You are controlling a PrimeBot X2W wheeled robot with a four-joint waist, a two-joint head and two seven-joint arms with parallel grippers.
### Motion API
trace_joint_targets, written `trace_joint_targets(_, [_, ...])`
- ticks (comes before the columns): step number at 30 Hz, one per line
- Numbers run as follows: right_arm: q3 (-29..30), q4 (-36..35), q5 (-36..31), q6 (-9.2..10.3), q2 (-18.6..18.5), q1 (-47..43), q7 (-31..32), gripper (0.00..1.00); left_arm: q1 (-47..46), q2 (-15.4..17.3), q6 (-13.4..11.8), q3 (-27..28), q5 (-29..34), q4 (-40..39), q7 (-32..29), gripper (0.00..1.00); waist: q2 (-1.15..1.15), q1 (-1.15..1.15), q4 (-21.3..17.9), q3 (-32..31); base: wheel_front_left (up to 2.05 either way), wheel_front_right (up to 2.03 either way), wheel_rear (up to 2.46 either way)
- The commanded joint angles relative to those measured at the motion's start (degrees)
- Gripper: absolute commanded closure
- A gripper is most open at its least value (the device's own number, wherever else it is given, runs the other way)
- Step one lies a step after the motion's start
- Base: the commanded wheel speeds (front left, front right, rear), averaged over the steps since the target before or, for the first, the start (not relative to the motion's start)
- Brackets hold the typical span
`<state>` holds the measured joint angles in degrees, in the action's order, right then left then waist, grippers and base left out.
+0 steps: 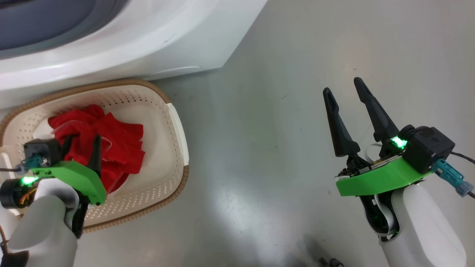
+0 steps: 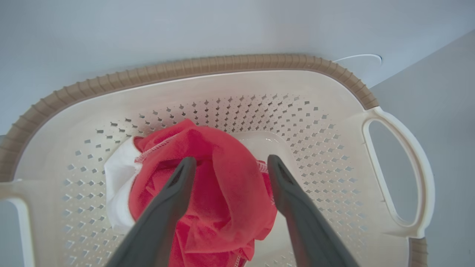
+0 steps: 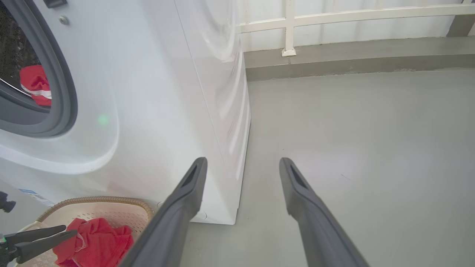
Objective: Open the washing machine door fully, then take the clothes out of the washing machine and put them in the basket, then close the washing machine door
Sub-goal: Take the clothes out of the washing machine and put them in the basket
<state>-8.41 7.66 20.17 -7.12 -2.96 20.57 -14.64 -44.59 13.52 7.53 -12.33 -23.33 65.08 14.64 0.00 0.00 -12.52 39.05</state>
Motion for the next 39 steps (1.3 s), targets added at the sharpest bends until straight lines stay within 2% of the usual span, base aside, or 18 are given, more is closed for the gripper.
trace_joint_targets(1, [-1.02, -0.98, -0.10, -0.36, 0.08, -0.41, -0.36, 0.00, 2.15, 1.79, -0.04, 1.17, -0.80, -0.97, 0.36, 0.00, 0.00, 0.00, 0.25, -0.86, 0.00, 0.00, 0.00])
trace_joint_targets(16, [0.35, 0.89, -2.07, -0.36, 0.08, -2.83, -0.36, 0.00, 7.03, 0.67, -0.04, 5.27, -1.12, -9.10, 0.36, 0.00, 0.00, 0.00, 2.77, -7.95, 0.00, 0.00, 0.00])
trace_joint_targets(39, [1.46, 3.76, -4.44, -0.36, 0.08, -9.88, -0.36, 0.00, 21.52, -4.09, -0.04, 16.24, 8.28, -27.61, 0.36, 0.00, 0.00, 0.00, 4.78, -22.41, 0.00, 0.00, 0.00])
